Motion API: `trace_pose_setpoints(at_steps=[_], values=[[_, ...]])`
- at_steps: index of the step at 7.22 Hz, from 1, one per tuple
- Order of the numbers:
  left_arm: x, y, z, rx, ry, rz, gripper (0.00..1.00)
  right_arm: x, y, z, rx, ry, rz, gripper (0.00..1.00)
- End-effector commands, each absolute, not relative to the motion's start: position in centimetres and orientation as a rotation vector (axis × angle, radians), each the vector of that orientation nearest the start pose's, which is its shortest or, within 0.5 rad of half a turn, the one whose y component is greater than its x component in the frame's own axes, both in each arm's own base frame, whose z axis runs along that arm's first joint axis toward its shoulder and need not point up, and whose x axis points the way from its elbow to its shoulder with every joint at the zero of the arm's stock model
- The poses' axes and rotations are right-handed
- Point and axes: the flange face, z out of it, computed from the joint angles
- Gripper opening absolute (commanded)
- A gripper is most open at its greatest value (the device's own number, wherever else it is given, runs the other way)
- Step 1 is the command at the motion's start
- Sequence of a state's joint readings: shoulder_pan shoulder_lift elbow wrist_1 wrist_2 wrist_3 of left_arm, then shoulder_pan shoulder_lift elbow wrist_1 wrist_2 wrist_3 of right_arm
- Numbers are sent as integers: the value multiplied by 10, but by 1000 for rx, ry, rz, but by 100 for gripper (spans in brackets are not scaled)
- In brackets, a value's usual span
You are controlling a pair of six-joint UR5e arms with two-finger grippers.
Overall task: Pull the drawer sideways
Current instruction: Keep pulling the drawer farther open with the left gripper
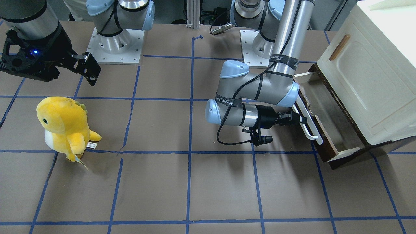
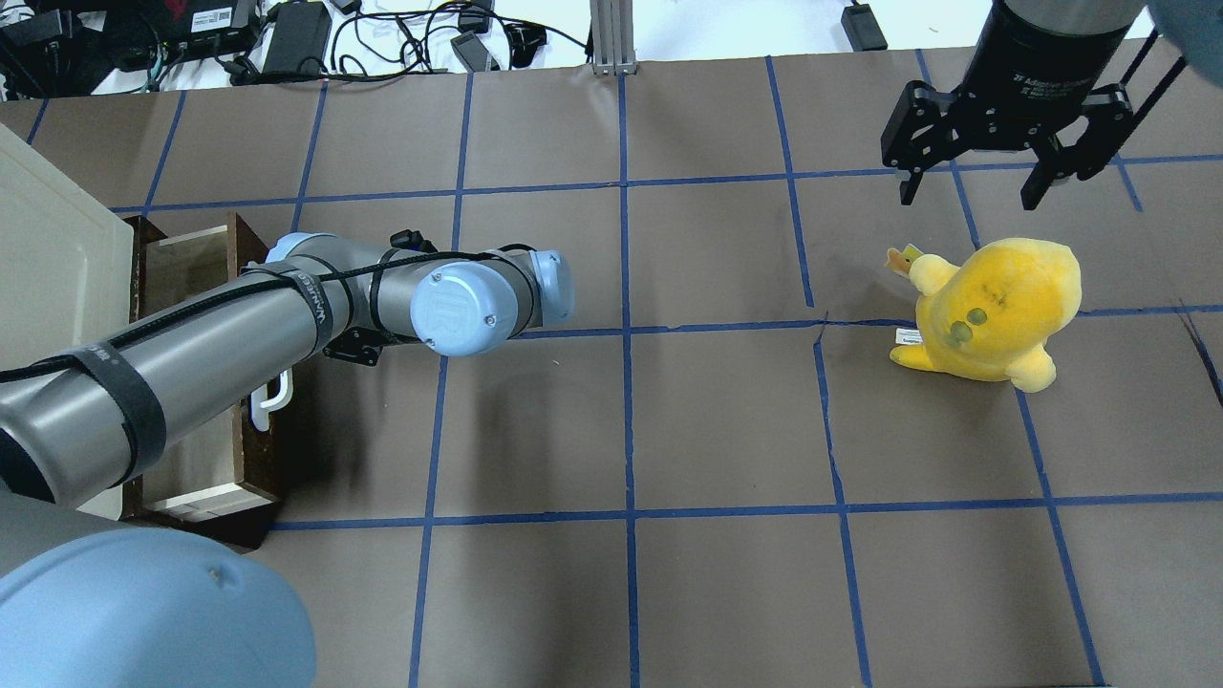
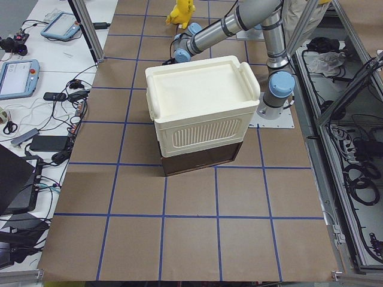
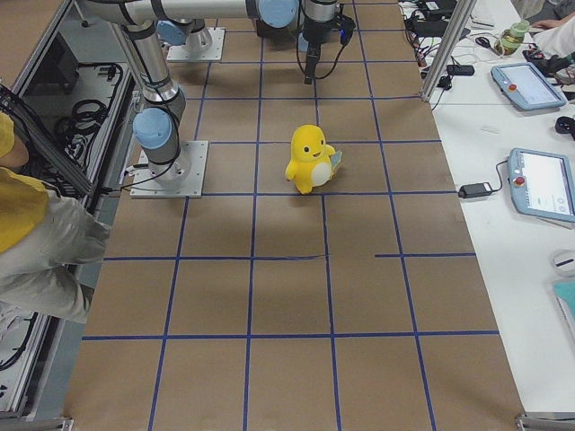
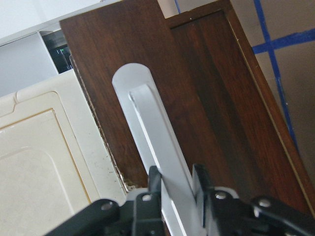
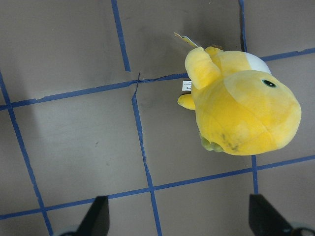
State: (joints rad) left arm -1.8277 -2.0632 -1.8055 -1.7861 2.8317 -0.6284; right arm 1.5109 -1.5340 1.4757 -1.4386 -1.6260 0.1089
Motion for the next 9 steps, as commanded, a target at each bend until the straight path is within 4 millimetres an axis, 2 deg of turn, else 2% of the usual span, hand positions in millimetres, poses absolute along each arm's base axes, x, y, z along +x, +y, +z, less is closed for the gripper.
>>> trace_pose_setpoints(at_steps=[1,3,7,9], values=[[-177,-500,178,302,1732,231,12,98,-506,504,266,3185,116,100],[-187,-500,181,314,1732,213,12,98,-506,504,266,3185,116,100],[-188,-499,178,328,1723,217,12,98,-506,504,266,3185,116,100],[-197,-496,178,339,1723,205,12,98,-506,504,266,3185,116,100]])
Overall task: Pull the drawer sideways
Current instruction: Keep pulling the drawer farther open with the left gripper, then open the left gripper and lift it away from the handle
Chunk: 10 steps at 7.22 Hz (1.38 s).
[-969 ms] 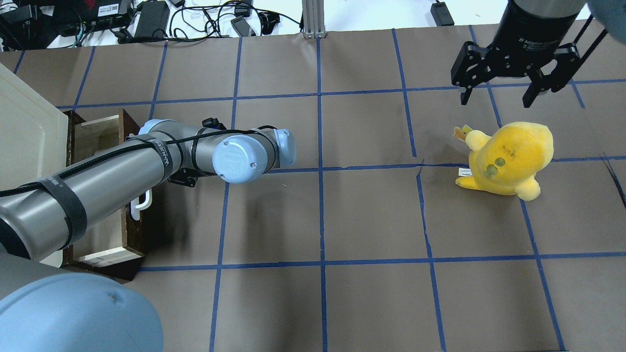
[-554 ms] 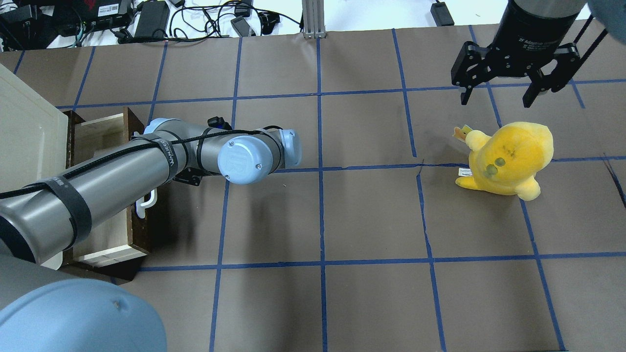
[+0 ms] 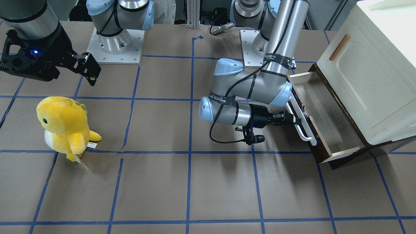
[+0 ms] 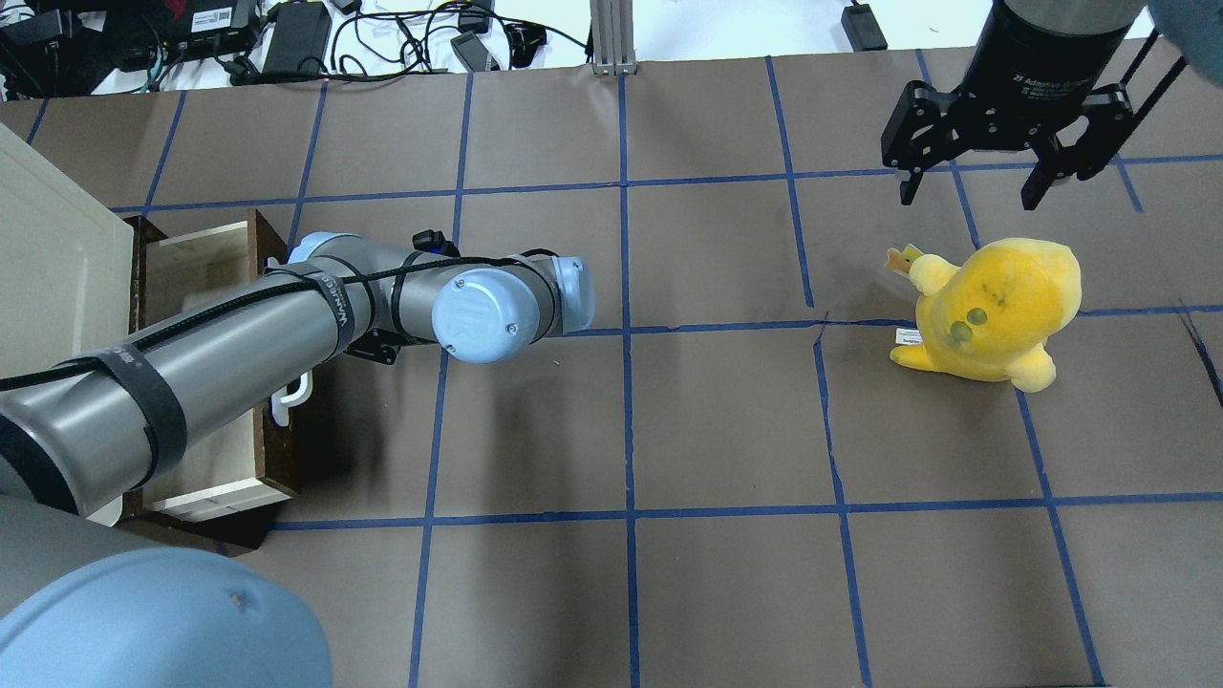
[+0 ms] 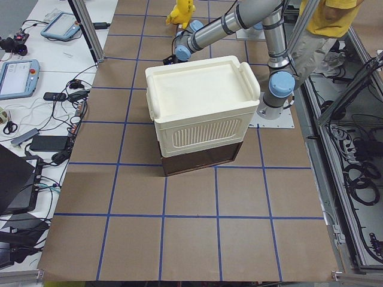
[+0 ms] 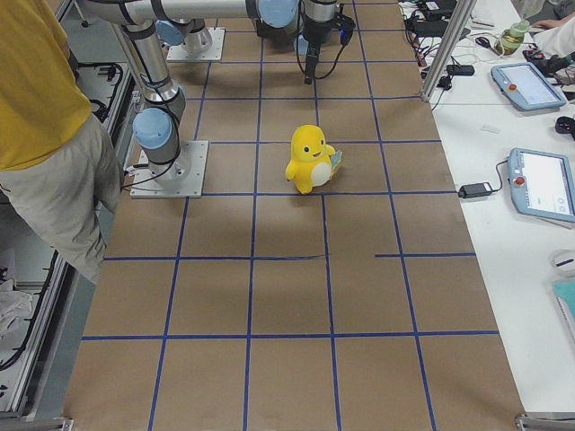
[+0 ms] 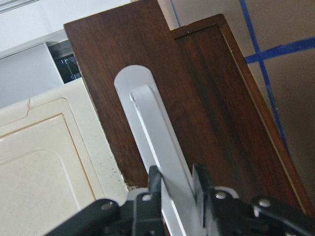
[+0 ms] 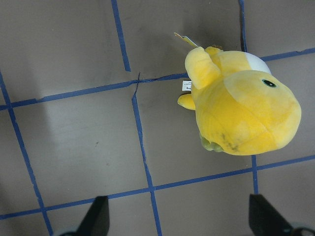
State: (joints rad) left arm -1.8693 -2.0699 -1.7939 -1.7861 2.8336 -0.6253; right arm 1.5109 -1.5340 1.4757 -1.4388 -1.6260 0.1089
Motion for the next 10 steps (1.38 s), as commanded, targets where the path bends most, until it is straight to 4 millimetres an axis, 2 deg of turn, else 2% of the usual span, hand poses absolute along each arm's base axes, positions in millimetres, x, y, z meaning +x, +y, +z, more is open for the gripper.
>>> trace_pose_setpoints(at_steps=[1,2,3,5,6,8,9,10], values=[[-197,-497,178,340,1722,203,12,98,-506,503,266,3185,118,100],[-196,-499,180,348,1718,204,38,98,-506,503,266,3185,118,100],[-197,-501,185,339,1728,201,99,98,-506,503,266,3185,118,100],[-198,-503,205,296,1746,152,100,98,-506,504,266,3185,116,100],[-202,-510,225,238,1800,128,100,98,-506,504,266,3185,116,100],[-220,-522,294,35,2134,186,100,97,-506,504,269,3185,116,100],[-232,-521,325,-51,2308,193,100,98,-506,504,266,3185,116,100],[-235,-526,353,-100,2541,158,100,98,-506,504,266,3185,116,100]])
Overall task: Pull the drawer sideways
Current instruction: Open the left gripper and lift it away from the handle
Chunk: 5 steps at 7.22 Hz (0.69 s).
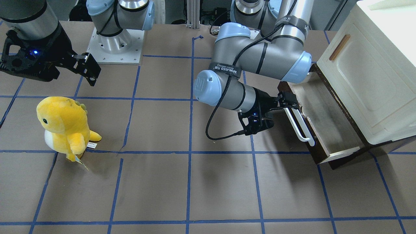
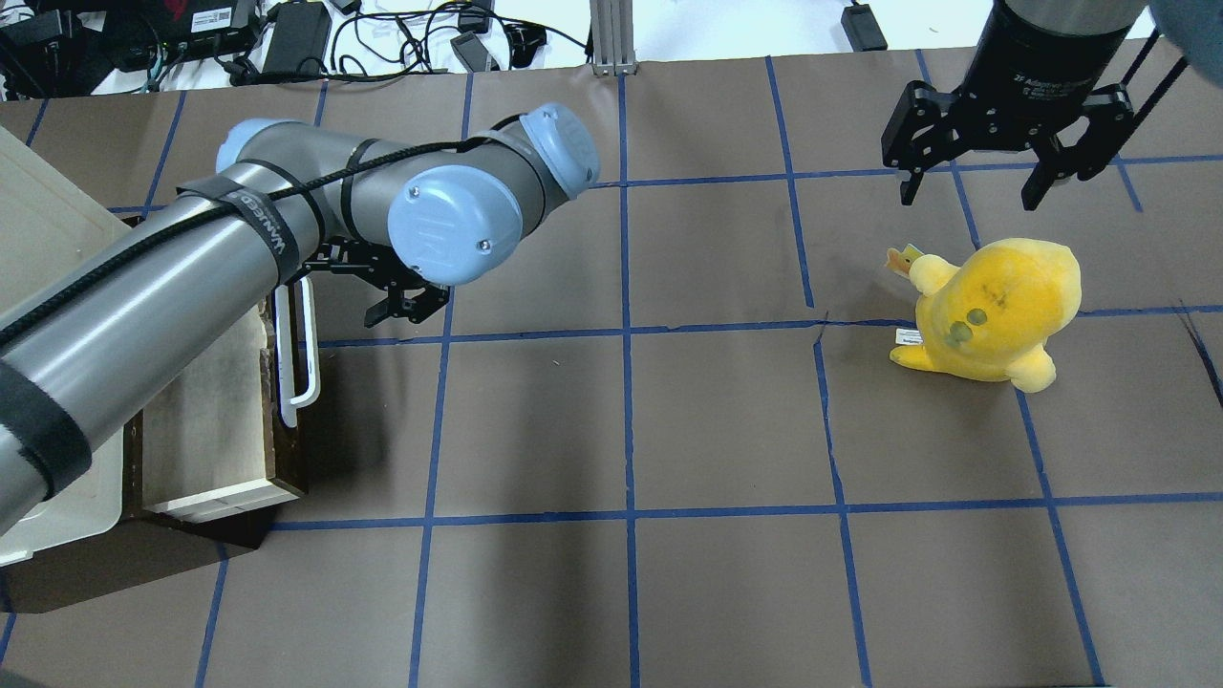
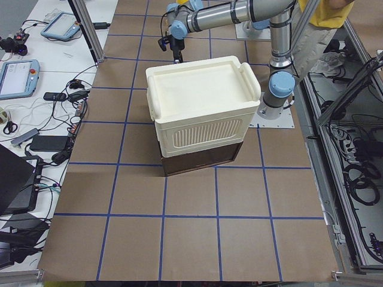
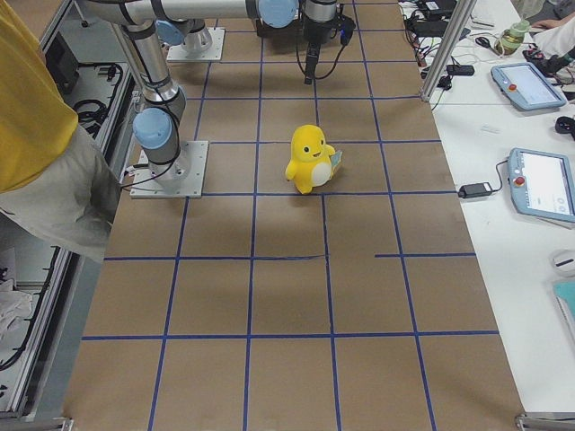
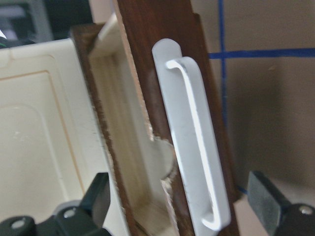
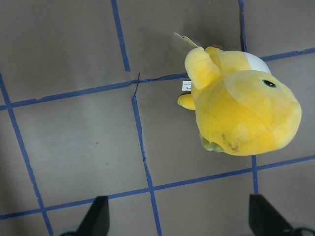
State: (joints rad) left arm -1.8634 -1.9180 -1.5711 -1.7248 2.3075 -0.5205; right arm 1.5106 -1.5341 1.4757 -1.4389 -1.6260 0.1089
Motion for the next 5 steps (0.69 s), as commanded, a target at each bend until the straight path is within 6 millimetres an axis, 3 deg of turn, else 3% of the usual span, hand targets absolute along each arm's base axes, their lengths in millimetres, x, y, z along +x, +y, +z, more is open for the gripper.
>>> trace_pose_setpoints(at_steps=[1,2,3,5], values=[[-244,-526,375,-151,2718,81,100,98,-506,504,266,3185,116,100],[-251,-518,408,-194,2841,1,100,98,-506,504,266,3185,116,100],[-239,-510,431,-233,2914,-18,100,98,-506,504,266,3185,116,100],[-184,-512,470,-181,3060,-18,100,98,-506,504,266,3185,116,100]])
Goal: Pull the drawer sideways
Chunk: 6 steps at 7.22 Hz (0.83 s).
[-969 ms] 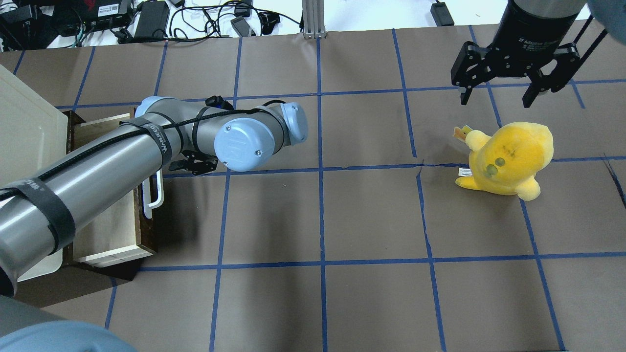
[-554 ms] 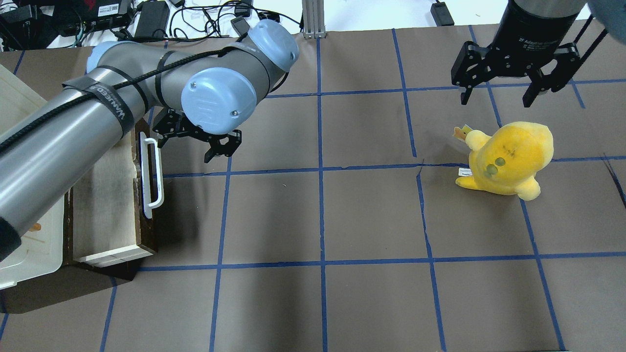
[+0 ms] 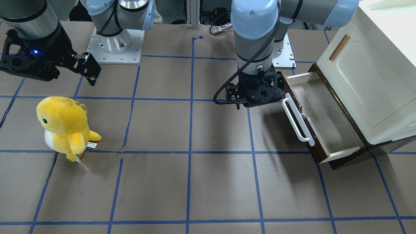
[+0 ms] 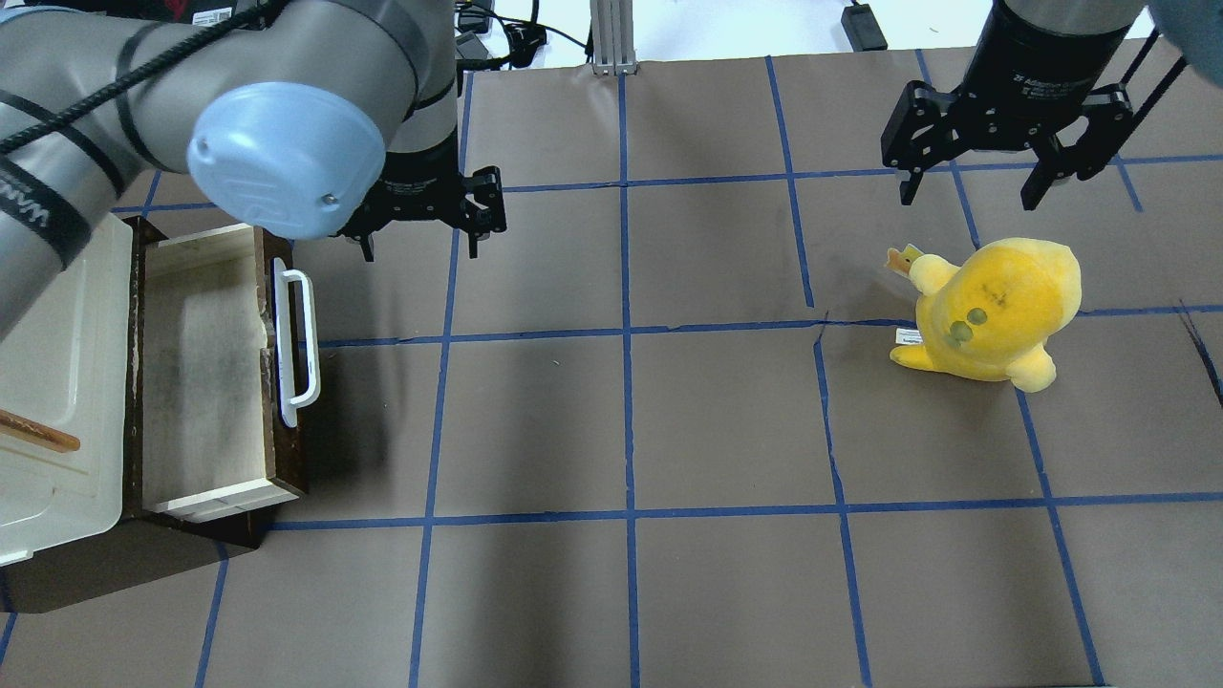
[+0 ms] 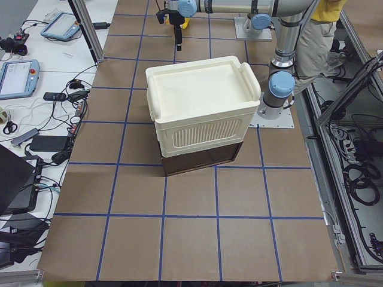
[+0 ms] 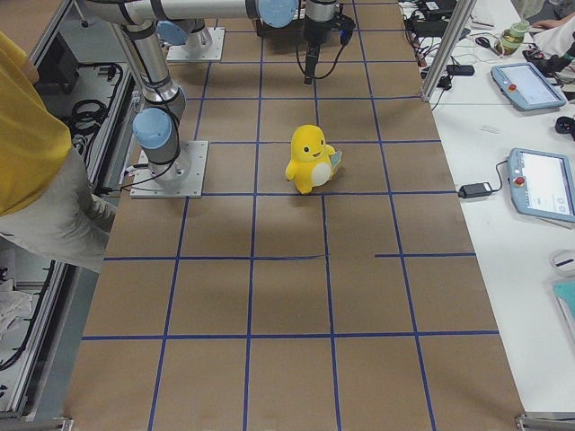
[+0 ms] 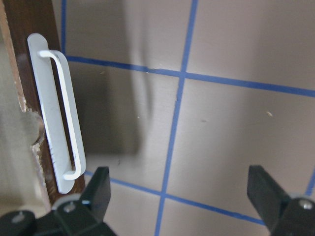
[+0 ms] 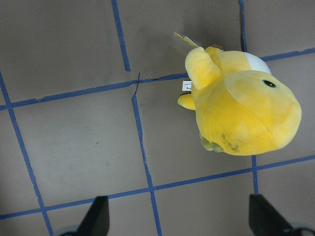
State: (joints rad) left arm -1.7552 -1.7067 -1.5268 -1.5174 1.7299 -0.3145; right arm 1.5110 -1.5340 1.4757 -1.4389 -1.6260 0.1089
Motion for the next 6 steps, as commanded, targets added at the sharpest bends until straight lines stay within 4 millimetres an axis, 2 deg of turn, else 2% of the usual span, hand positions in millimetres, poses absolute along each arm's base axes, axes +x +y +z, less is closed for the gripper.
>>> trace_pose_setpoints(at_steps=[1,2,6], values=[[-157,-510,492,-146,3100,-11,100,98,-506,504,266,3185,116,100],[-139,-510,512,-147,3131,-13,100,97,-506,504,269,3185,116,100],[-143,-499,514,-74,3132,23,100,98,-506,504,266,3185,116,100]])
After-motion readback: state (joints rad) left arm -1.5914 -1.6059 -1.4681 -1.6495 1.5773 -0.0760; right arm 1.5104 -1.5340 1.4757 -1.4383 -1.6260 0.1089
